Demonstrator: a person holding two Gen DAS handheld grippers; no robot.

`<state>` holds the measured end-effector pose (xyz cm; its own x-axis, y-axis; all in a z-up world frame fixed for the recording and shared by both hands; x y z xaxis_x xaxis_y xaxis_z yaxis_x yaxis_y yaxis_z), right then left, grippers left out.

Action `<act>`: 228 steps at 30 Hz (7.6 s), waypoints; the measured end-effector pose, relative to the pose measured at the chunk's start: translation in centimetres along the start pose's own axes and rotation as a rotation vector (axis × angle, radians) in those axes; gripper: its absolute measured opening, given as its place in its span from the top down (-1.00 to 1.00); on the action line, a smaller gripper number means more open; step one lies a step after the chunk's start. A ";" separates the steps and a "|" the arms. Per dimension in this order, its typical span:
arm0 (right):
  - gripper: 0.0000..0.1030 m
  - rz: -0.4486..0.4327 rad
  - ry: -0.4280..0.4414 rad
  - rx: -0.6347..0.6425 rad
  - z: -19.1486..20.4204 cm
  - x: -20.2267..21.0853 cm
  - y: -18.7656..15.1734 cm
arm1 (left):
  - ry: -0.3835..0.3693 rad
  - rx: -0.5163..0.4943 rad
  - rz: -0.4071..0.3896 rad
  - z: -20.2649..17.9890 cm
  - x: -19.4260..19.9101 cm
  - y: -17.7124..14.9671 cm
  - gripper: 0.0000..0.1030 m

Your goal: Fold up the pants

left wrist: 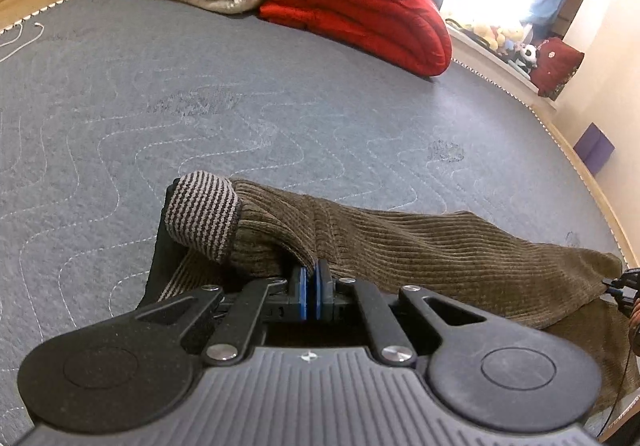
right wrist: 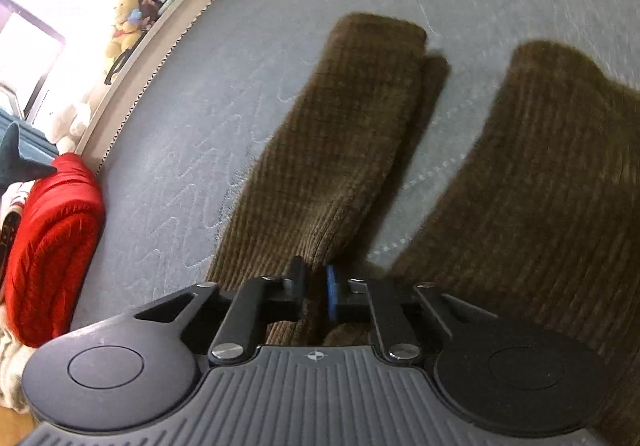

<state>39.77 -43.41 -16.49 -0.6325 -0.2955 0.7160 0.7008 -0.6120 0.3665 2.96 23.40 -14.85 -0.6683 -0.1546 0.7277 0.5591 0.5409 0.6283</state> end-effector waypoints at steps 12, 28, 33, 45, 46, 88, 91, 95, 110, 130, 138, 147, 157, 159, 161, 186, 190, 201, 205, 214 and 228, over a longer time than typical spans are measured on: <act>0.89 -0.100 0.027 0.168 2.6 11.4 -0.2 | 0.042 0.028 -0.021 0.8 3.1 -0.4 0.93; 0.80 0.004 -0.230 -0.077 -11.1 17.3 -7.3 | 0.434 -0.255 -0.013 1.1 5.8 -2.8 0.18; 0.79 -0.036 -0.115 -0.314 -13.5 16.4 -6.3 | 0.308 -0.347 -0.141 -3.5 5.9 -2.2 0.15; 0.79 -0.172 -0.049 -0.511 -18.3 18.7 -4.7 | -0.139 -0.479 0.103 -12.9 -0.4 -8.1 0.05; 0.79 -0.180 -0.057 -0.501 -18.3 19.2 -4.9 | -0.149 -0.473 0.135 -12.9 -1.1 -8.6 0.05; 0.42 -0.382 -0.463 -0.137 -17.4 23.2 -1.3 | -0.231 -0.721 0.445 -13.9 -0.5 -14.9 0.41; 0.30 -0.322 -0.458 -0.125 -17.4 22.7 -2.0 | -0.291 -0.638 0.374 -14.2 0.2 -13.3 0.40; 0.29 -0.269 -0.460 -0.171 -17.9 22.4 -2.9 | -0.291 -0.511 0.250 -13.6 0.4 -10.1 0.40; -0.09 -0.215 -0.428 -0.268 -19.5 20.2 -3.5 | -0.182 -0.642 0.381 -13.2 -2.5 -13.6 -0.05; 0.77 -0.587 -0.334 0.652 1.4 25.7 -7.1 | -0.186 -0.649 0.380 -13.6 -2.6 -13.3 -0.11; 0.69 -0.365 0.262 1.432 17.0 26.8 -35.2 | -0.199 -0.634 0.382 -13.2 -2.0 -13.2 -0.11; 0.48 0.170 0.421 1.503 14.4 24.3 -44.4 | -0.231 -0.598 0.393 -12.2 -1.0 -13.0 -0.15; 0.16 0.239 0.339 1.460 13.6 20.3 -44.0 | -0.246 -0.545 0.410 -11.9 -0.7 -12.2 -0.15; 0.09 0.279 0.332 1.507 13.2 19.6 -45.4 | -0.247 -0.539 0.410 -11.8 -0.7 -12.2 -0.15; 0.06 0.256 0.328 1.553 13.0 19.9 -46.2 | -0.248 -0.537 0.410 -11.8 -0.8 -12.2 -0.15; 0.31 0.180 0.411 0.995 11.8 23.3 -34.1 | -0.238 -0.265 0.325 -9.1 -0.4 -7.0 -0.10; 0.15 -0.015 0.202 0.768 8.0 22.2 -26.8 | -0.264 -0.214 0.247 -9.7 0.1 -5.2 0.38; 0.05 0.121 -0.077 0.421 -1.2 17.9 -23.1 | -0.378 -0.153 0.185 -12.8 -1.3 -3.6 0.46; 0.05 0.147 -0.023 0.432 -1.4 18.3 -22.7 | -0.408 -0.083 0.207 -13.0 -3.1 -3.2 0.03; 0.01 0.171 -0.014 0.455 -1.0 17.9 -23.5 | -0.425 0.041 0.260 -13.0 -8.7 -4.0 -0.02; -0.07 0.154 -0.010 0.518 0.0 17.7 -25.2 | -0.261 -0.060 0.072 -12.7 -6.9 0.6 0.72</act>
<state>10.94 -33.20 -13.01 -0.5078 -0.3446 0.7895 0.8579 -0.1194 0.4997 14.17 14.24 -16.02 -0.7251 0.1049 0.6806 0.6328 0.4916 0.5983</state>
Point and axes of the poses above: each gripper's, at about its wrist camera, not at the fingertips, and x roughly against the way its jaws point, z to its left, y to its top, the point moved 7 cm from there along -x, roughly the way its jaws point, and after that the axes turned 2 degrees about z, right-handed, at the moved point
